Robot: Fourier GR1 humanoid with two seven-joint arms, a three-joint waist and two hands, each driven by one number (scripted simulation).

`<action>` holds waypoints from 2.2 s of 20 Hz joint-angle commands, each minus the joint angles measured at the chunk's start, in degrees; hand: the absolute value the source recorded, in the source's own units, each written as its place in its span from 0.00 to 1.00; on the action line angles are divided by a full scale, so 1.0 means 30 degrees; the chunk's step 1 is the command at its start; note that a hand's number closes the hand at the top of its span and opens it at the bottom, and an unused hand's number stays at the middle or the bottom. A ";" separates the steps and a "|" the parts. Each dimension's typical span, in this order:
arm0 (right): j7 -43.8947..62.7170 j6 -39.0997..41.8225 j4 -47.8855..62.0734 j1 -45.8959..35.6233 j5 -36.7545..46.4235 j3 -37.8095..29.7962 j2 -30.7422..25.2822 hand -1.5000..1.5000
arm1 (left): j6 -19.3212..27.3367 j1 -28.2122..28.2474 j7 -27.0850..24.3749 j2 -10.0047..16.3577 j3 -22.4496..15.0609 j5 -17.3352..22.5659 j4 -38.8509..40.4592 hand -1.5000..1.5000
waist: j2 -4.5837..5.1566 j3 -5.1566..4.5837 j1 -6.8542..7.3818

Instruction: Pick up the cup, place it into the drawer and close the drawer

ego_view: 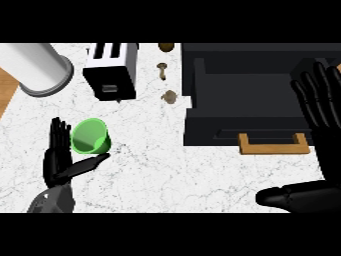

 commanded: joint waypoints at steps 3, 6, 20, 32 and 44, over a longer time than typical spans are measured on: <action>-0.0571 0.0497 -0.0168 0.0412 -0.0209 -0.0230 -0.0178 0.00 | -0.1352 -0.0800 -0.2520 0.0722 0.0494 0.0276 0.3443 0.00 | 0.0007 -0.0005 -0.0031; -0.1387 0.0563 0.1302 -0.0280 -0.0241 -0.0616 -0.0141 0.00 | -0.0203 -0.1251 -0.0991 0.0245 -0.0106 0.0185 0.2004 0.00 | -0.0009 0.0004 0.0054; -0.0309 0.0207 -0.0283 0.0581 -0.0005 -0.0094 0.0140 0.00 | -0.3535 -0.2855 -0.4410 0.0662 0.0797 0.1126 0.7732 0.00 | 0.0012 -0.0006 -0.0043; -0.0394 0.0349 -0.0099 0.0289 -0.0020 -0.0046 0.0071 0.00 | -0.6767 -0.4843 -0.6319 0.0398 0.0970 0.1247 0.9889 1.00 | 0.0085 -0.0028 -0.0229; -0.0411 0.1017 -0.1397 0.2150 -0.0788 -0.0512 -0.0230 0.00 | -0.6581 -0.2825 -0.7559 0.0312 -0.0185 0.0481 0.7048 1.00 | -0.0055 0.0011 0.0034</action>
